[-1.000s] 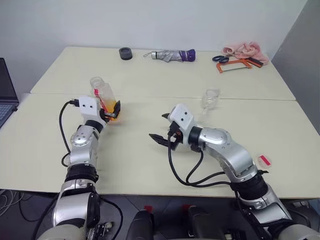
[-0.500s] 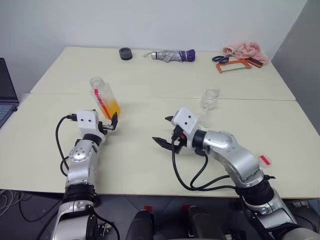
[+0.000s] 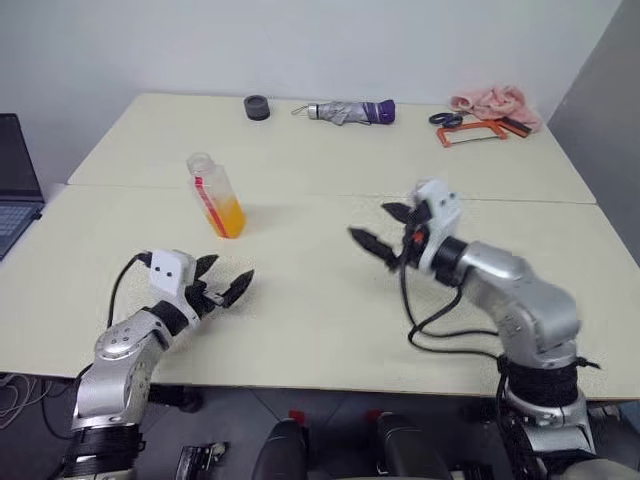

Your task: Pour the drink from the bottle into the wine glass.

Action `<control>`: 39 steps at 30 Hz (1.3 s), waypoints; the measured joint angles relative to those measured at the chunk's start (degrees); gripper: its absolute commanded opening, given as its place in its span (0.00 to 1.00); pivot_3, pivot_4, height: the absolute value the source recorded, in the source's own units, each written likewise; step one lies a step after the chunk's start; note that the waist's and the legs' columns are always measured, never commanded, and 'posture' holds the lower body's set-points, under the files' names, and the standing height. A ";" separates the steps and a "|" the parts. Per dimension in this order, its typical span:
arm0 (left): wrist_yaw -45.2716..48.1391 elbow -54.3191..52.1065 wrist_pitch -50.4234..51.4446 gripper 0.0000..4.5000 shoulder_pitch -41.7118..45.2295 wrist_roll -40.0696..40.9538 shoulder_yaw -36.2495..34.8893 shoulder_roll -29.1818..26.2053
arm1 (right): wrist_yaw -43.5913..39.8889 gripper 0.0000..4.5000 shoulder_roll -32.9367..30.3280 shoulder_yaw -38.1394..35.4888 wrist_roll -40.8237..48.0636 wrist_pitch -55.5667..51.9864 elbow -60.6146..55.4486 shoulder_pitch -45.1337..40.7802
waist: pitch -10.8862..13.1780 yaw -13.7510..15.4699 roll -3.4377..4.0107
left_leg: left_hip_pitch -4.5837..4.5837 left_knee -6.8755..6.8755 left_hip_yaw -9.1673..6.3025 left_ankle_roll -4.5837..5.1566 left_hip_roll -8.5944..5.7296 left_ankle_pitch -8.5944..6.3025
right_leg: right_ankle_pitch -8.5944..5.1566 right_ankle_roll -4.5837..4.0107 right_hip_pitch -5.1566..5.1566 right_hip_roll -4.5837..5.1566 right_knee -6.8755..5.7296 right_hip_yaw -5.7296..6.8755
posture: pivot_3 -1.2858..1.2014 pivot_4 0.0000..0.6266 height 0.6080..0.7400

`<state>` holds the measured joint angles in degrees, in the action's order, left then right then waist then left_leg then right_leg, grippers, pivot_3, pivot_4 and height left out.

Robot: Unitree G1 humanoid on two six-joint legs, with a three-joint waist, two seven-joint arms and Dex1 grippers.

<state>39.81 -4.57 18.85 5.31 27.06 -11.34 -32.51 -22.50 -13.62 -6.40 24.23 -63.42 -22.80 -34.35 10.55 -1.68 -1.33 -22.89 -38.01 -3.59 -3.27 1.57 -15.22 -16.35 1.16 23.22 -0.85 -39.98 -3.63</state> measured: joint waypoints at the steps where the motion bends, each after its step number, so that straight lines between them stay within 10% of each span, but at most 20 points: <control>1: 1.32 -1.44 1.14 0.99 0.56 0.96 0.47 -0.32 | 1.24 1.00 -0.12 -3.00 0.60 -3.09 1.73 -2.10 | 0.00 0.02 0.00 | 0.01 0.00 0.01 0.01 -0.03 0.00 | 0.01 0.01 -0.01 0.00 0.02 -0.01 | 0.52 0.24 1.00; 6: 8.23 -4.54 5.70 0.99 6.55 3.63 3.55 -3.54 | 4.34 1.00 -4.31 -14.35 2.40 -14.95 17.91 -13.47 | 0.04 -0.29 0.07 | 0.09 0.13 0.25 0.02 -0.16 0.00 | -0.01 -0.02 0.05 -0.17 0.03 -0.13 | 0.52 0.24 1.00; 17: 18.41 -4.57 7.18 0.99 11.43 3.80 8.96 -6.15 | 1.28 1.00 -10.95 -15.15 1.65 -13.08 56.65 -27.03 | 0.06 -1.70 0.12 | -0.01 0.25 0.56 0.11 -0.11 -0.06 | -0.04 -0.07 0.23 -0.20 0.11 -0.43 | 0.52 0.24 1.00; 39: 20.87 -2.57 5.19 0.99 10.86 2.00 9.90 -4.66 | -3.63 1.00 -6.35 -12.26 0.56 7.44 80.17 -30.63 | 0.07 -1.71 0.13 | 0.00 0.20 0.54 0.11 -0.10 -0.06 | -0.03 -0.07 0.24 -0.22 0.07 -0.41 | 0.52 0.24 1.00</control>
<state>60.68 -7.14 24.05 16.17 29.06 -1.44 -37.17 -26.12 -19.97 -18.66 24.79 -55.98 57.37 -64.98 10.61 -3.39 -1.20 -22.89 -37.80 -3.05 -3.16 1.47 -15.28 -16.38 1.10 23.46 -1.07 -39.91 -4.04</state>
